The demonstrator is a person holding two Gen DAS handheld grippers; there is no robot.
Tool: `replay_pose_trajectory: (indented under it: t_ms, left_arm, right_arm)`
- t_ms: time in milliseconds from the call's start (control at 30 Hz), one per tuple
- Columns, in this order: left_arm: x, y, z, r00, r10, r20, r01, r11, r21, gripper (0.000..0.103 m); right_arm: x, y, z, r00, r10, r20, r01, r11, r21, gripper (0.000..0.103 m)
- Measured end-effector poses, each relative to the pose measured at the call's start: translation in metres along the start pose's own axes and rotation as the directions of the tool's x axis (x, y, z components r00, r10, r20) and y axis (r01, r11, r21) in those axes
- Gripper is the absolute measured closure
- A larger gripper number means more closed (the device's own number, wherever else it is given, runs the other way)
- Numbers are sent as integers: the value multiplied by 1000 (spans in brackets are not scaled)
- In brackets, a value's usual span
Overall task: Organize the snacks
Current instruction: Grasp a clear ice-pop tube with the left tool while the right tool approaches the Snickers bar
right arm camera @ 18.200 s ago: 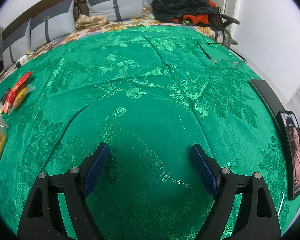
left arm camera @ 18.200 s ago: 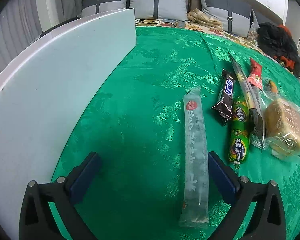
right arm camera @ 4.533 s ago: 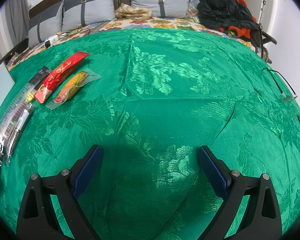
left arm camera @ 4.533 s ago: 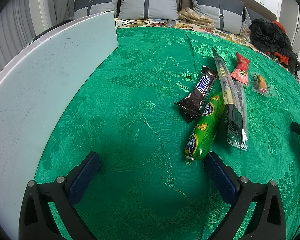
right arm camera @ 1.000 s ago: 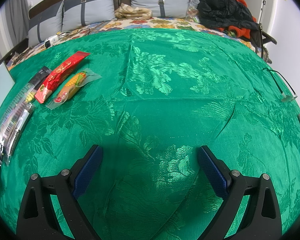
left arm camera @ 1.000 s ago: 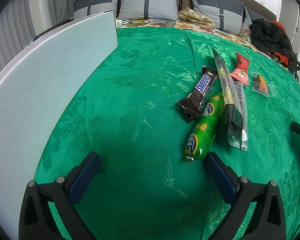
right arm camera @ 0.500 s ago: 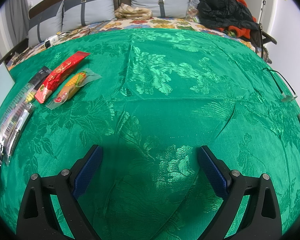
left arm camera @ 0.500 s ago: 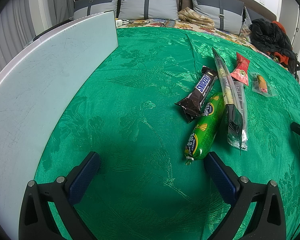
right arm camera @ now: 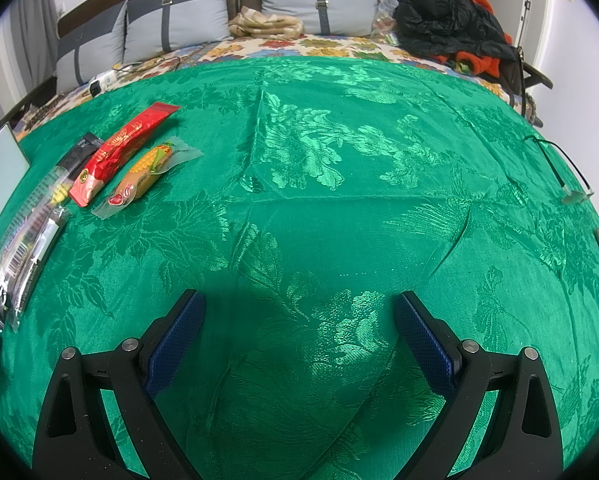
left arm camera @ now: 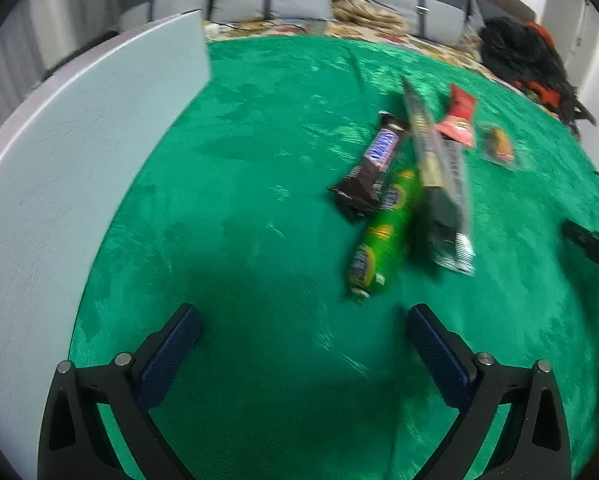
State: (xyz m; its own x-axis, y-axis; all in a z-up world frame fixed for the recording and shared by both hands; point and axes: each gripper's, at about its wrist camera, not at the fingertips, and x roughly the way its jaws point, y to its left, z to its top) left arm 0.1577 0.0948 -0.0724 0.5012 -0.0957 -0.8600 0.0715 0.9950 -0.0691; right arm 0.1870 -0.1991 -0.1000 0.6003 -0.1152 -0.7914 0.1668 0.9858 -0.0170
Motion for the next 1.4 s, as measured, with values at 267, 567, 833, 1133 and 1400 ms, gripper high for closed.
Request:
replay_pose_trajectory:
  t_ms: [267,567,833,1133,1400]
  left_arm:
    - [-19,-34,61,994,-92,51,88,993,78,9]
    - [34,-77,101,999,-13,-42,18,990,140,90]
    - [-34,-21,71,992,-120,43,121,993,-10,91]
    - [-88,21,25,993,-45,109,54,995,-84,91]
    - [-114,27,7,991,19,131,-8,997,-77,91]
  right_arm:
    - [0,0,0,1000,0,0,0,1000,0,5]
    - [0,0,0,1000,1,0,-1,1000,1,5]
    - [-3,2,6,994,67,-81,-68,998,-14,8]
    - [-2,127,41,867,440,-234,-425,898,115,13]
    - [26,190,66,897,268,-350,-297,954,-31,68]
